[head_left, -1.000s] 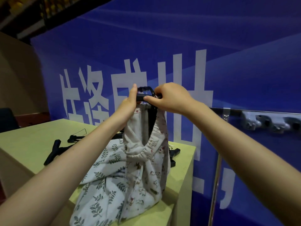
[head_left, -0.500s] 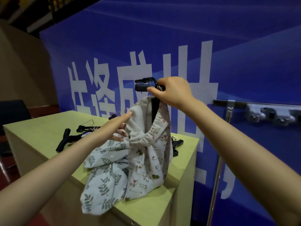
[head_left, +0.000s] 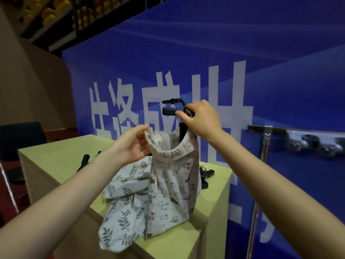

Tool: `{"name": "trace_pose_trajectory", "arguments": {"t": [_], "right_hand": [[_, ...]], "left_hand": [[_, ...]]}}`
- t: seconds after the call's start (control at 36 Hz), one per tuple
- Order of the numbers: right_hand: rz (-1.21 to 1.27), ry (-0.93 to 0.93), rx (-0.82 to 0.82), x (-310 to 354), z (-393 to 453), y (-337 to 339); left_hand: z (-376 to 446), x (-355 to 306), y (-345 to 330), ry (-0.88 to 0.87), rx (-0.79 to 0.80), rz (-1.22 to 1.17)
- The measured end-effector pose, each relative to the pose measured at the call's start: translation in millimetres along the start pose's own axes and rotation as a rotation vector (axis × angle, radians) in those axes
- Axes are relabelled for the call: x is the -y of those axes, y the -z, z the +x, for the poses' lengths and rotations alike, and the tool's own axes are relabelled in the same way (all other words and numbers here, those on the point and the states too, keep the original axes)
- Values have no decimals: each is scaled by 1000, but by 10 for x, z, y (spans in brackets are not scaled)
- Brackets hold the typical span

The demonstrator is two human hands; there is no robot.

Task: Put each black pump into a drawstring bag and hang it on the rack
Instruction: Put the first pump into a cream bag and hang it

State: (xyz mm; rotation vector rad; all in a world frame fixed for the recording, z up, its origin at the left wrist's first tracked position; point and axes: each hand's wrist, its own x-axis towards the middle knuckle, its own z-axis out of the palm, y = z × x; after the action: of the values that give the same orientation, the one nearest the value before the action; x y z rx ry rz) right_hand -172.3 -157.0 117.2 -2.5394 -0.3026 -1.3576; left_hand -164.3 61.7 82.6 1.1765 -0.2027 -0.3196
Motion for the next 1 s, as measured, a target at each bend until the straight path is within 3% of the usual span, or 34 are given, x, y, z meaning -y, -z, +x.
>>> {"name": "trace_pose_trajectory", "arguments": {"t": [0.14,0.28,0.39,0.5,0.81,1.0], "right_hand": [[14,8,24,16,-11,37],[2,62,-7,23,-40,63],[40,73,15,-49,-65,114],[172,70,69,-116,-85,169],[174,108,92,-32,-76,211],[201,127,65,7,-55,126]], "left_hand": [[-130,-296,-265,-230,125,-78],[-38,-247,-406,-609,-7,432],[19,-196,-398,-776,-100,547],[68,-114,-397,-800,-68,553],[118,-79,-447,-881,71,539],[163,-111,-551,-778,84,542]]}}
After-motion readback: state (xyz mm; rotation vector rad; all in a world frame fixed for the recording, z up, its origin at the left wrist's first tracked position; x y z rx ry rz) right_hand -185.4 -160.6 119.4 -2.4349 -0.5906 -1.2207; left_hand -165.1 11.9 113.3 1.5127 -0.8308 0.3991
